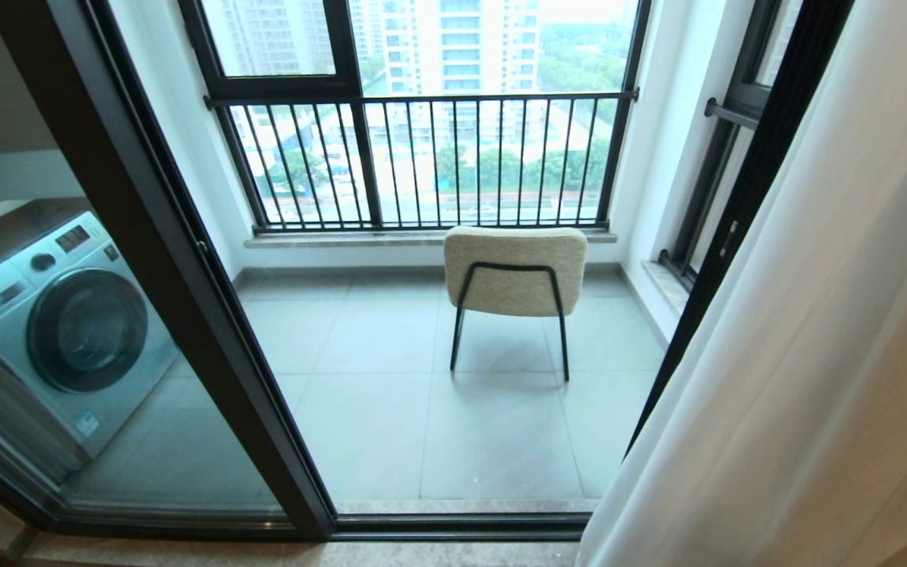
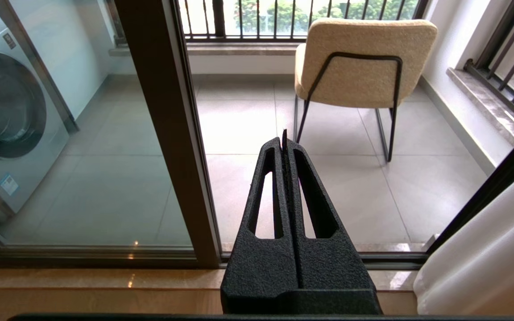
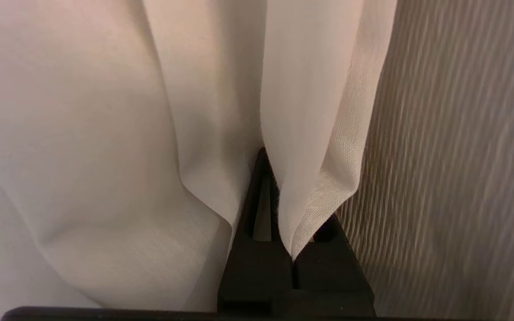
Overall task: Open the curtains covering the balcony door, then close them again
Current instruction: Pull the inner curtains open on both sides
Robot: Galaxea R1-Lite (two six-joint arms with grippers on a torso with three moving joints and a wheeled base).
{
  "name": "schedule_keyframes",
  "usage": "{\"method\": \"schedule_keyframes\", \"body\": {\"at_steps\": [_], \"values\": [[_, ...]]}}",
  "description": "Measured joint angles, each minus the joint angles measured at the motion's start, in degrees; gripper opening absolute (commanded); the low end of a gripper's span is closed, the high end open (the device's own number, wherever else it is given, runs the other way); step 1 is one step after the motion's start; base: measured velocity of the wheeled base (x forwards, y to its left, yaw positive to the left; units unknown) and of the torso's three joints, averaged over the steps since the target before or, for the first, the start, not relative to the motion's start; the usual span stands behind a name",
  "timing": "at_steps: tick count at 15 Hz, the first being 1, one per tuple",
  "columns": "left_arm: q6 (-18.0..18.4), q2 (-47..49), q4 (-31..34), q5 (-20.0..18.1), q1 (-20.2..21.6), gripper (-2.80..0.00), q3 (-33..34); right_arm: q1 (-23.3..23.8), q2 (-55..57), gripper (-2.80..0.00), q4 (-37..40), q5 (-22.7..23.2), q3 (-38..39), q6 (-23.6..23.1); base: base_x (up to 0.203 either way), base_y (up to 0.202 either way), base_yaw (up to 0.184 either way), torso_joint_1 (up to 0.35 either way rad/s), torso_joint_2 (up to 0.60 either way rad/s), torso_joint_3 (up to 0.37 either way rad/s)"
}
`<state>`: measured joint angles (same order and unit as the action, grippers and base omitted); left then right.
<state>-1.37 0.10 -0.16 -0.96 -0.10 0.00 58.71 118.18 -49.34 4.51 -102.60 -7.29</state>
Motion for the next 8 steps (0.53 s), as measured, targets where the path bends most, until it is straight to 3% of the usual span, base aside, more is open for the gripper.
{"method": "schedule_keyframes", "body": {"at_steps": [8], "values": [[0.0,0.0,0.0,0.0,0.0,-2.8,0.0,-0.3,0.0,-2.8,0.1,2.2,0.1,-0.2,0.0,0.0,0.0,0.0,0.0,0.0]]}}
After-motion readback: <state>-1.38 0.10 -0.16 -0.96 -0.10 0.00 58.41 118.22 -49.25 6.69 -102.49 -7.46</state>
